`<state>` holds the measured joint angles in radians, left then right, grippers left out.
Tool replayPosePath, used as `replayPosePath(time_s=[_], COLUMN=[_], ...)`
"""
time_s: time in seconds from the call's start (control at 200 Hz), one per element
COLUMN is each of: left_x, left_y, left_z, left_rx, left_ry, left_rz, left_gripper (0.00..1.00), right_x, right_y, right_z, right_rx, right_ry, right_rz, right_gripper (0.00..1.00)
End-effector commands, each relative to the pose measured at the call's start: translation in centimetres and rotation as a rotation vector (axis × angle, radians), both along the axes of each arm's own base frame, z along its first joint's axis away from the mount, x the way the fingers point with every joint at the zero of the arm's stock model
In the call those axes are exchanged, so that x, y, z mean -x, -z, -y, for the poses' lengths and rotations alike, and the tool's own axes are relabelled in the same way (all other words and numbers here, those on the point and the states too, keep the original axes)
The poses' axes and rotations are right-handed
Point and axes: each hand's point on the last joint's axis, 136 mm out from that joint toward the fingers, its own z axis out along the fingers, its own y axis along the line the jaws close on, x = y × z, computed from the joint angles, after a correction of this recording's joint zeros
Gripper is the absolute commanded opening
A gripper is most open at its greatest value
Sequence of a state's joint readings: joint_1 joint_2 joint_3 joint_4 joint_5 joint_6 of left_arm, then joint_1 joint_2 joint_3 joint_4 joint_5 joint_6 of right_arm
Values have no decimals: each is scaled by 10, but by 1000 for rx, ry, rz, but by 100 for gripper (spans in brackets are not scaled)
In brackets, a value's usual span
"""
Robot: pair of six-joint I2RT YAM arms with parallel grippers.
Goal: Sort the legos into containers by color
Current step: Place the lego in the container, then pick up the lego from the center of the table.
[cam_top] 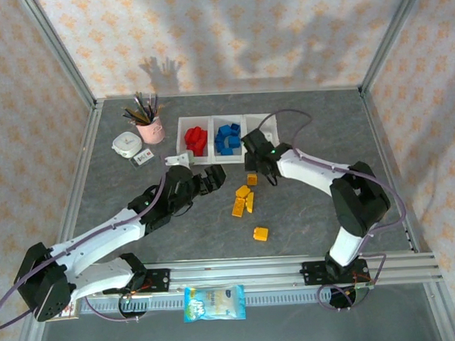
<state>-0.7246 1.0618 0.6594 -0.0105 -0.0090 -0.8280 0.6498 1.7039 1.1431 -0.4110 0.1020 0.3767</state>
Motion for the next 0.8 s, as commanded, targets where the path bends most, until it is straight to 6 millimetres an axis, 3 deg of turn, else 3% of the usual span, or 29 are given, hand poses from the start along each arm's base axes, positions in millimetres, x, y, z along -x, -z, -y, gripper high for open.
replayPosePath(time_s=[0.0,0.22,0.37,0.796], left_x=[3,6,7,6], left_y=[7,13,15,20], left_z=[-17,-21,-22,-22], left_rx=[-15,7,7,-1], left_ry=[-59,-75,-82,-80], left_rz=[-15,-26,-29,-38], left_gripper=[99,99,99,99], right_x=[5,13,12,10], right_y=[-4,22,33,59], right_z=[-1,-23,-27,-18], right_rx=[-44,-115,-84,9], right_ry=[63,56,54,58], right_rz=[37,-27,-31,-48], right_gripper=[64,68,68,50])
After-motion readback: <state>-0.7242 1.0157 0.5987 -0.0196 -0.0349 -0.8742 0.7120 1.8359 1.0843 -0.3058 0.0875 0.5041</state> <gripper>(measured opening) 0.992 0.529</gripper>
